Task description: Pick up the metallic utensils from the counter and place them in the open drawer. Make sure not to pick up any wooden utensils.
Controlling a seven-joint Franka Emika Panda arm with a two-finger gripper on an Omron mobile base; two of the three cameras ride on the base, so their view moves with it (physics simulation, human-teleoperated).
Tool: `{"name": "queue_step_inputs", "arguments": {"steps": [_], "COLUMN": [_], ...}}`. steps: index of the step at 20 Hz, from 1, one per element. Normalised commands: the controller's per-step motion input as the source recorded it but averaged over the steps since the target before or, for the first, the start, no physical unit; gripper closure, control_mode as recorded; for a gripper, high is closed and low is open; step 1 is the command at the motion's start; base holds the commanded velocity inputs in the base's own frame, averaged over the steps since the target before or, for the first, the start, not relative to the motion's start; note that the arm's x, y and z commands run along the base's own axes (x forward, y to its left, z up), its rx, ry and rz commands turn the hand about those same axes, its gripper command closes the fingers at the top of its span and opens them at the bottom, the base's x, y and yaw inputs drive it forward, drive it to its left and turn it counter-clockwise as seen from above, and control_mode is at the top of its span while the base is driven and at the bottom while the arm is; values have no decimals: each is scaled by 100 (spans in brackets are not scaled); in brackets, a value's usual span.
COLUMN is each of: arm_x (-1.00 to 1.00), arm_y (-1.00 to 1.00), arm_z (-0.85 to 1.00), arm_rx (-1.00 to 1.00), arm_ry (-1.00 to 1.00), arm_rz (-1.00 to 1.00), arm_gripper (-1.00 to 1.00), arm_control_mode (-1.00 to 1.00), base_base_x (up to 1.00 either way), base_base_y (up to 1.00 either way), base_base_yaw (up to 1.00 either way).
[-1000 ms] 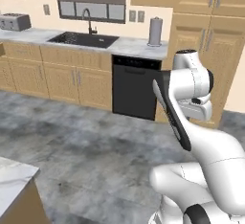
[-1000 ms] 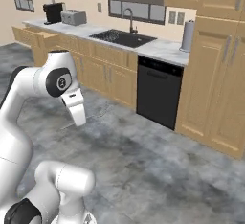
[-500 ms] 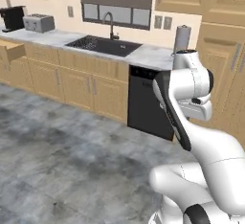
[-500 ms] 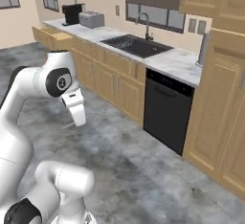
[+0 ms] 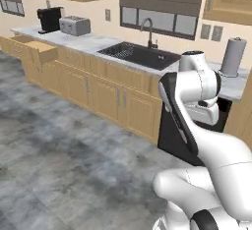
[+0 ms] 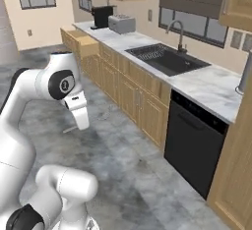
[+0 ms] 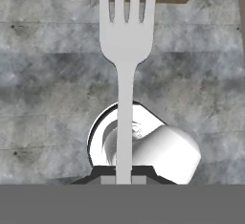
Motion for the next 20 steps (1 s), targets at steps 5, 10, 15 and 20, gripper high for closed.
{"name": "queue_step_inputs", "arguments": {"steps": [5, 10, 15, 20], "arm_x": [0, 0, 0, 0], "arm_y": [0, 0, 0, 0], "arm_z": [0, 0, 0, 0], "arm_rx": [0, 0, 0, 0], "arm_ry": [0, 0, 0, 0], "arm_rz": [0, 0, 0, 0], "arm_gripper": [100, 100, 100, 100], "arm_control_mode": [100, 100, 100, 100], "base_base_x": [100, 100, 100, 100], "base_base_y": [0, 0, 0, 0], "base_base_yaw": [42, 42, 40, 37]}}
